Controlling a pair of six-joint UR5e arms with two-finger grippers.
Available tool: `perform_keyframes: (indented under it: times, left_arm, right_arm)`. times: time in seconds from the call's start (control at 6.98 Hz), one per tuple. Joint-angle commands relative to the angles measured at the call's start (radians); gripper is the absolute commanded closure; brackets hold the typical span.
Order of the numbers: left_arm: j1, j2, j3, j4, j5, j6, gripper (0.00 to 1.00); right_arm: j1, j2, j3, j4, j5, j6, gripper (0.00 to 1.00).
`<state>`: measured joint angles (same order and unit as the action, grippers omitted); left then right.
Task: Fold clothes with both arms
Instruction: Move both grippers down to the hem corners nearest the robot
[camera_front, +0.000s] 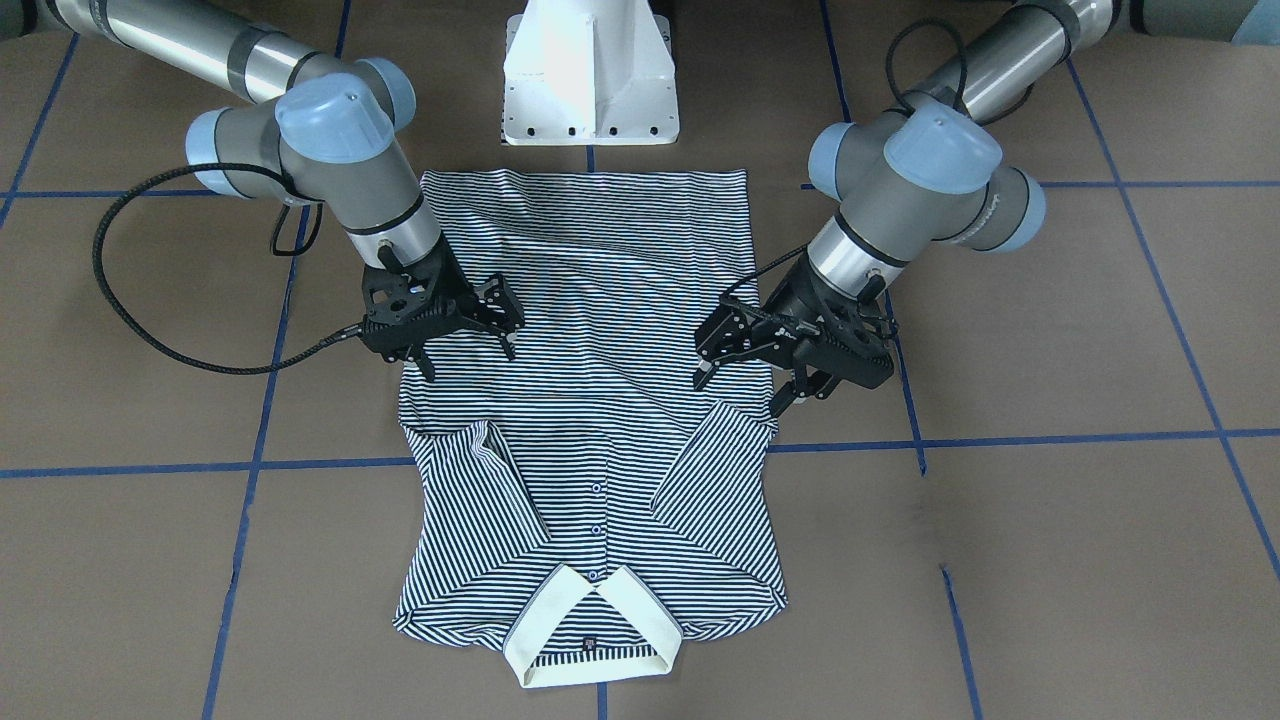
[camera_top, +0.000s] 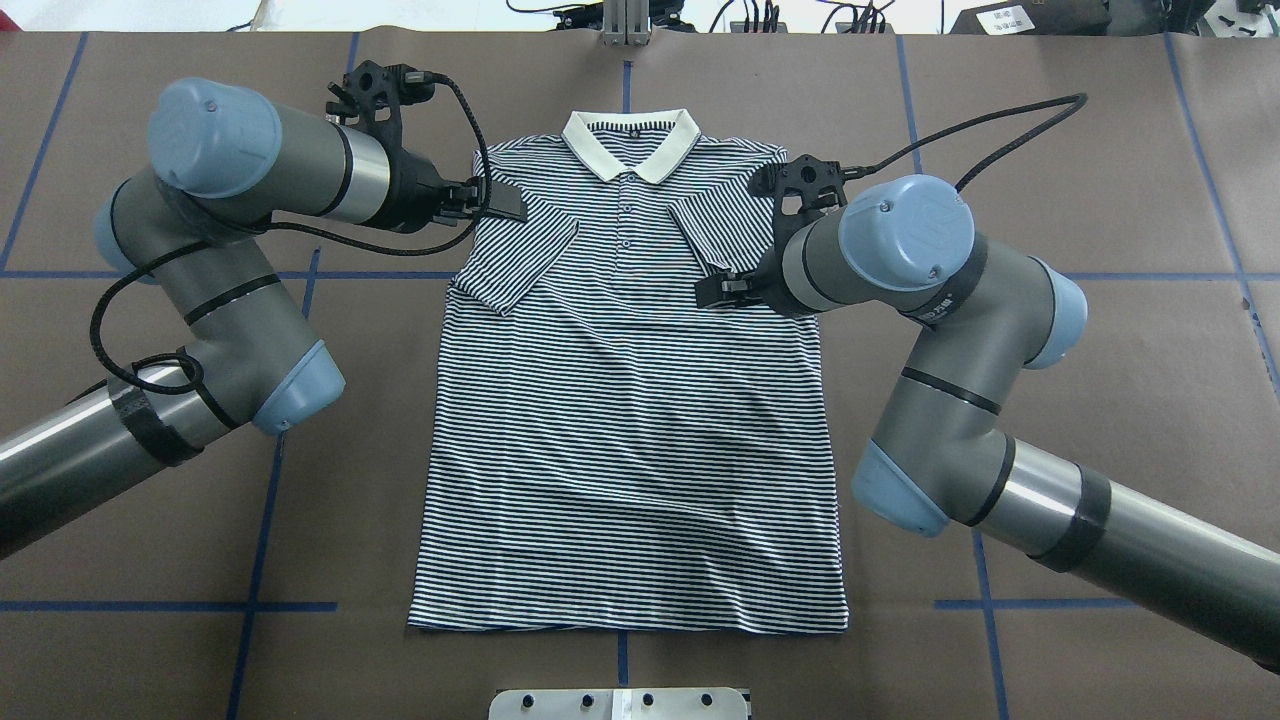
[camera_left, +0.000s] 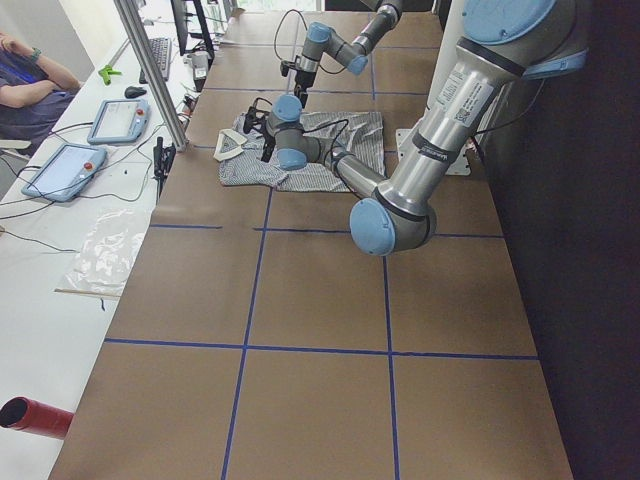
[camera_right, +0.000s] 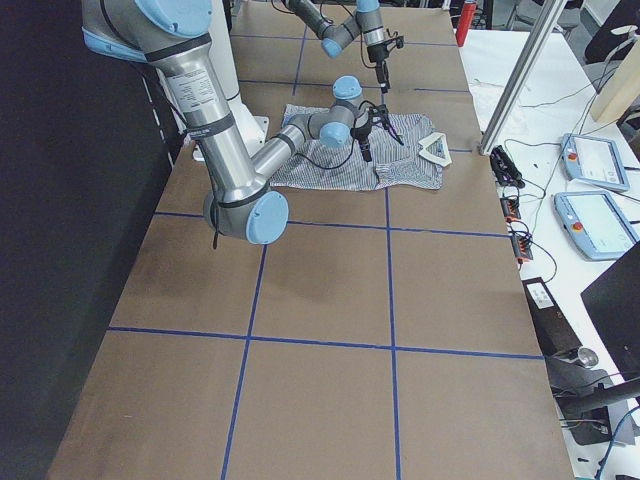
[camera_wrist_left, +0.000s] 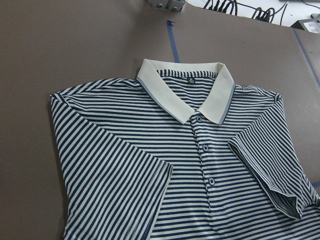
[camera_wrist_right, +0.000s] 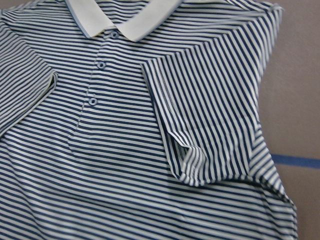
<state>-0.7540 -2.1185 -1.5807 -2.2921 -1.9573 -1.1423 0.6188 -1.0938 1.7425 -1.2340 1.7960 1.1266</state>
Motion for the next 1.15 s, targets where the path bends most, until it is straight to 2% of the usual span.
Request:
perform_keyframes:
  times: [0.0, 0.14, 0.29, 0.43, 0.72, 0.86, 1.0]
  left_arm:
    - [0.088, 0.174, -0.245, 0.071, 0.027, -0.087, 0.0]
    - [0.16, 0.269, -0.346, 0.071, 0.076, -0.135, 0.0]
    - [0.236, 0.355, -0.431, 0.071, 0.134, -0.202, 0.0]
    - [0.315, 0.427, -0.473, 0.071, 0.188, -0.274, 0.02]
    - [0.497, 0.489, -0.473, 0.076, 0.337, -0.435, 0.29]
    - [0.577, 0.515, -0.461, 0.094, 0.413, -0.489, 0.33]
    - [0.617, 0.516, -0.458, 0.143, 0.44, -0.531, 0.34]
  right_arm:
    - [-0.075, -0.206, 0.258, -0.053, -0.035, 0.201, 0.0]
    - [-0.179, -0.287, 0.343, -0.052, -0.135, 0.352, 0.0]
    - [-0.282, -0.311, 0.383, -0.056, -0.238, 0.457, 0.0]
    - [-0.347, -0.343, 0.409, -0.056, -0.274, 0.539, 0.01]
    - [-0.459, -0.42, 0.442, -0.058, -0.412, 0.651, 0.05]
    - [-0.459, -0.431, 0.445, -0.058, -0.418, 0.651, 0.04]
    - [-0.459, -0.431, 0.445, -0.058, -0.418, 0.651, 0.04]
